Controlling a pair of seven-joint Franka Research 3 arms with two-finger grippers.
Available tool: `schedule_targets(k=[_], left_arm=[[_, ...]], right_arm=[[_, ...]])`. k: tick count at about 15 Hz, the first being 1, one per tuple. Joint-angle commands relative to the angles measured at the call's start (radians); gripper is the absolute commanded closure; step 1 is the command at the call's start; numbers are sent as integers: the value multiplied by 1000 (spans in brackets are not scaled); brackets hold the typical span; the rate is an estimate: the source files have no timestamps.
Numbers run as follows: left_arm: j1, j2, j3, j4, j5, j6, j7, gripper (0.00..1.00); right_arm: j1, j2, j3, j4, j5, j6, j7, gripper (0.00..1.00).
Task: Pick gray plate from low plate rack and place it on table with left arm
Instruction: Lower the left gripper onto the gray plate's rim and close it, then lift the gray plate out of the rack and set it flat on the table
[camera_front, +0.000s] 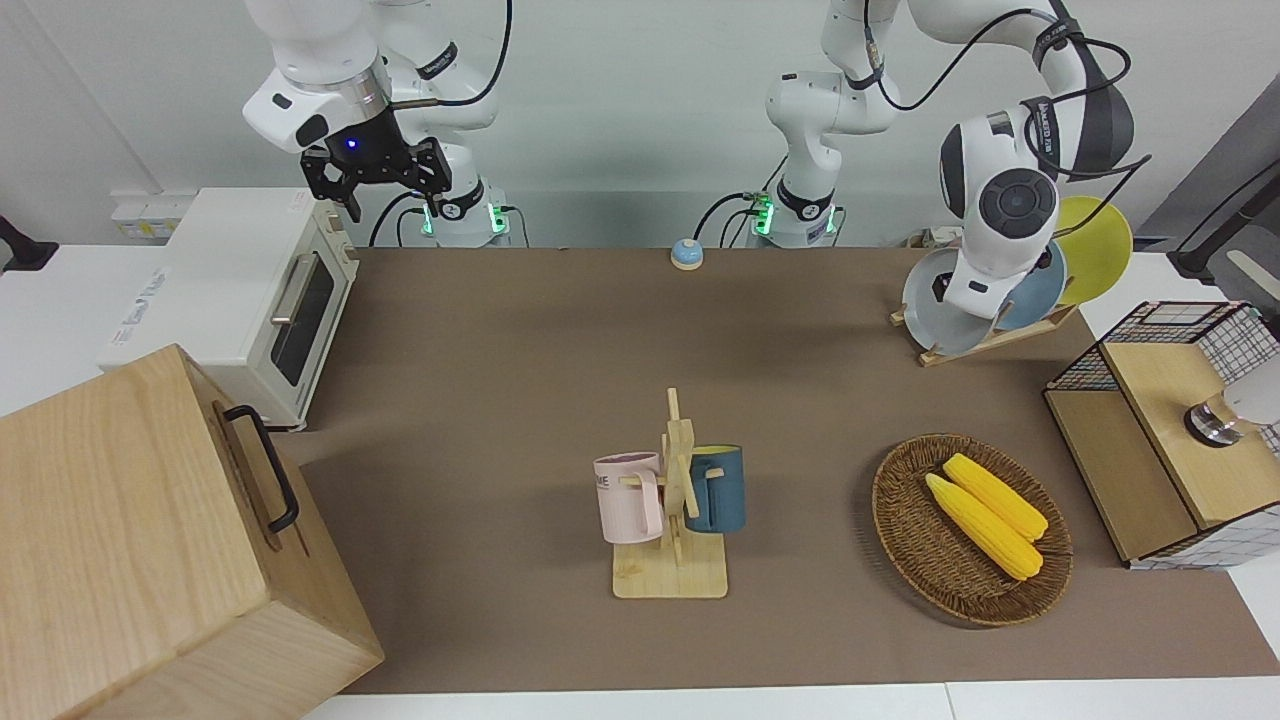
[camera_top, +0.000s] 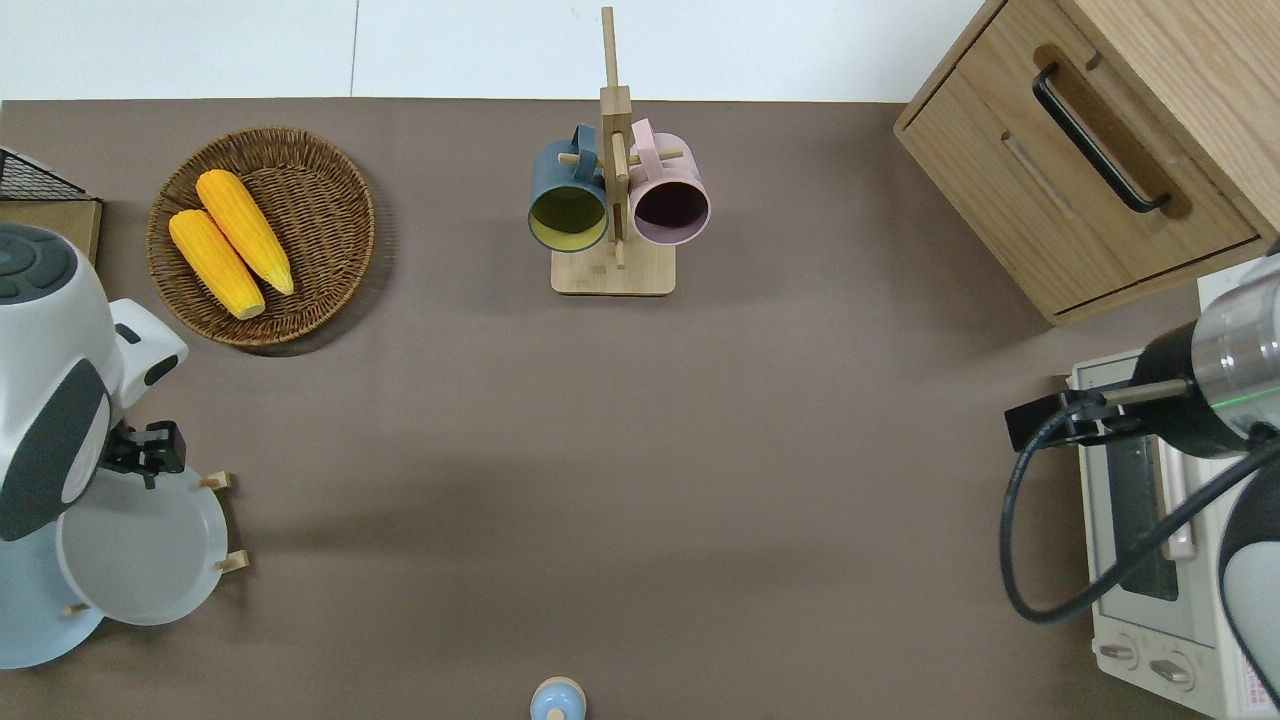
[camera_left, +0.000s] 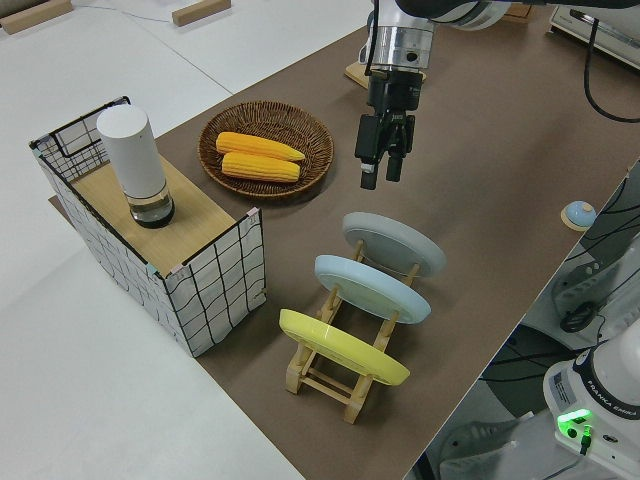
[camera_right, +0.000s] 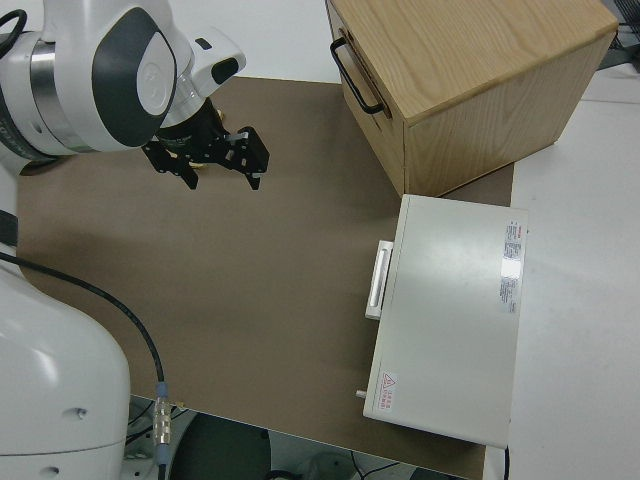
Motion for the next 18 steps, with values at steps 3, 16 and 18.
schedule_targets(k=[3,16,18], left_arm=[[-2,69,77,-9,31,-29,5,9],[-25,83,69,23,24,-87,-2,1000],[-30,79,54,83,22,-135,5,1000]], right_arm=[[-13,-5,7,6,3,-15,-3,11],[-13,-5,7,6,3,-15,-3,13],[-13,-5,7,6,3,-15,-3,13]])
